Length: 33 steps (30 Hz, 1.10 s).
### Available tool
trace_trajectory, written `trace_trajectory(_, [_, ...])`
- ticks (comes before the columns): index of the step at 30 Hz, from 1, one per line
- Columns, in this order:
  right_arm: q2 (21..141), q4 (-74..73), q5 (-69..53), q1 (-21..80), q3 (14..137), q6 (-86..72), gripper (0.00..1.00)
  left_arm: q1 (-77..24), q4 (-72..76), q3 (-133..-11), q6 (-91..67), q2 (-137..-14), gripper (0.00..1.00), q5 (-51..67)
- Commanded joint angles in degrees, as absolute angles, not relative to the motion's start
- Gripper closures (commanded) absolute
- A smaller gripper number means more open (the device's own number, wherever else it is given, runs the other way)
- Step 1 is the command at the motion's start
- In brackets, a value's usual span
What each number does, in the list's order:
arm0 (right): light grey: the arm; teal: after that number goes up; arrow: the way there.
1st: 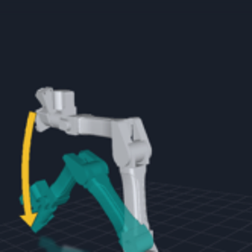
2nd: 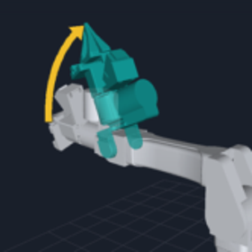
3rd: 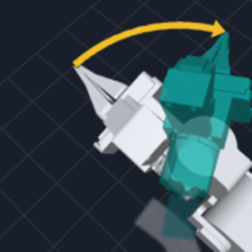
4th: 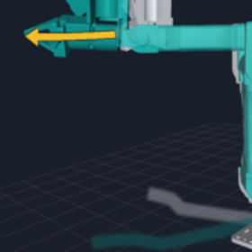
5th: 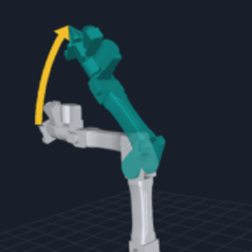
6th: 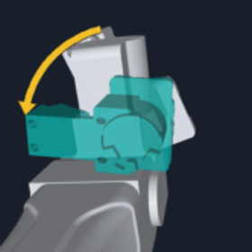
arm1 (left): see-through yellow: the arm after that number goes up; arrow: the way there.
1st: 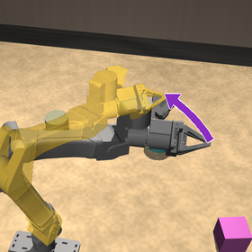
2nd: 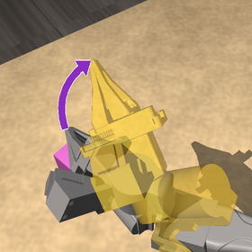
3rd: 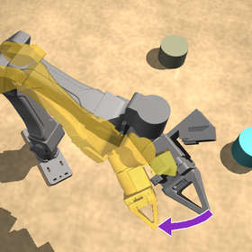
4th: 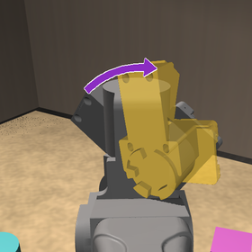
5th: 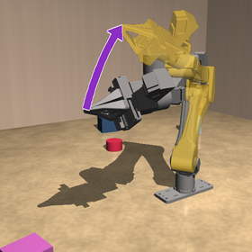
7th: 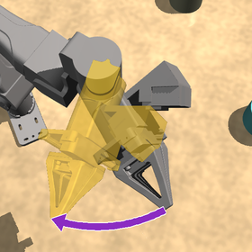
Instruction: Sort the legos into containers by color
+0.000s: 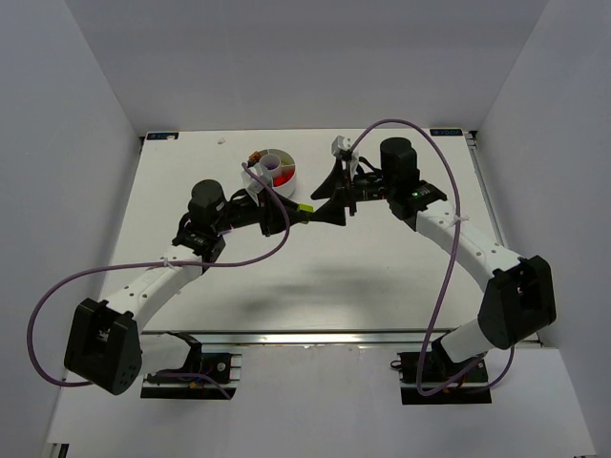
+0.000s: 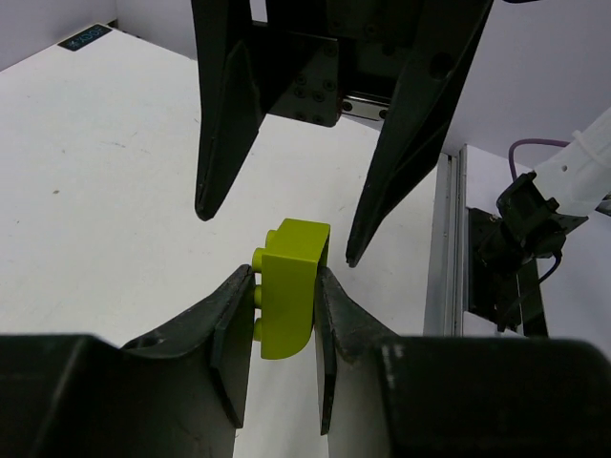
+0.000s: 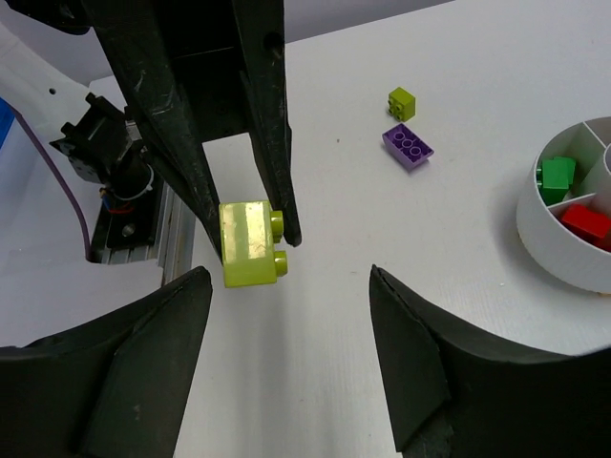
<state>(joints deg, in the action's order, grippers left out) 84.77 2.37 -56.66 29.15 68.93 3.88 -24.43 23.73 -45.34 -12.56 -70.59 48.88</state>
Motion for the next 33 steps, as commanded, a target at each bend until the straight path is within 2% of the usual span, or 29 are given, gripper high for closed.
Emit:
trace_trajectory(1, [85.43,2.99,-58.1,29.79,71.98,4.48,0.28,-24.87,25.22,-44.83,-12.74,-69.35,0.98,50.98])
trace_trajectory(11, [86.57,2.99,-59.33,30.59,73.04,5.18,0.43,-24.96,25.05,-44.91,-12.57,-69.79,0.98,51.06])
trace_trajectory(18, [86.66,2.38,-61.34,30.59,73.21,7.03,0.65,-25.05,24.7,-45.0,-12.39,-69.96,0.98,51.06])
trace_trajectory(20, [86.57,1.94,-61.79,30.59,73.3,7.73,0.68,-25.05,24.52,-45.09,-12.39,-70.05,0.97,50.89])
trace_trajectory(23, [86.13,1.32,-62.49,30.59,73.3,8.61,0.72,-25.05,24.17,-45.09,-12.39,-70.05,0.92,50.54])
trace_trajectory(27, [85.69,1.05,-62.84,30.59,73.04,9.14,0.82,-24.96,23.99,-44.91,-12.39,-69.79,0.78,49.66])
trace_trajectory(31, [85.6,0.88,-63.28,30.59,72.95,9.32,0.91,-25.05,23.99,-44.56,-12.31,-69.26,0.55,48.61])
trace_trajectory(33, [85.34,0.88,-63.19,30.59,72.86,9.49,0.94,-25.05,23.99,-44.47,-12.39,-69.08,0.49,48.34])
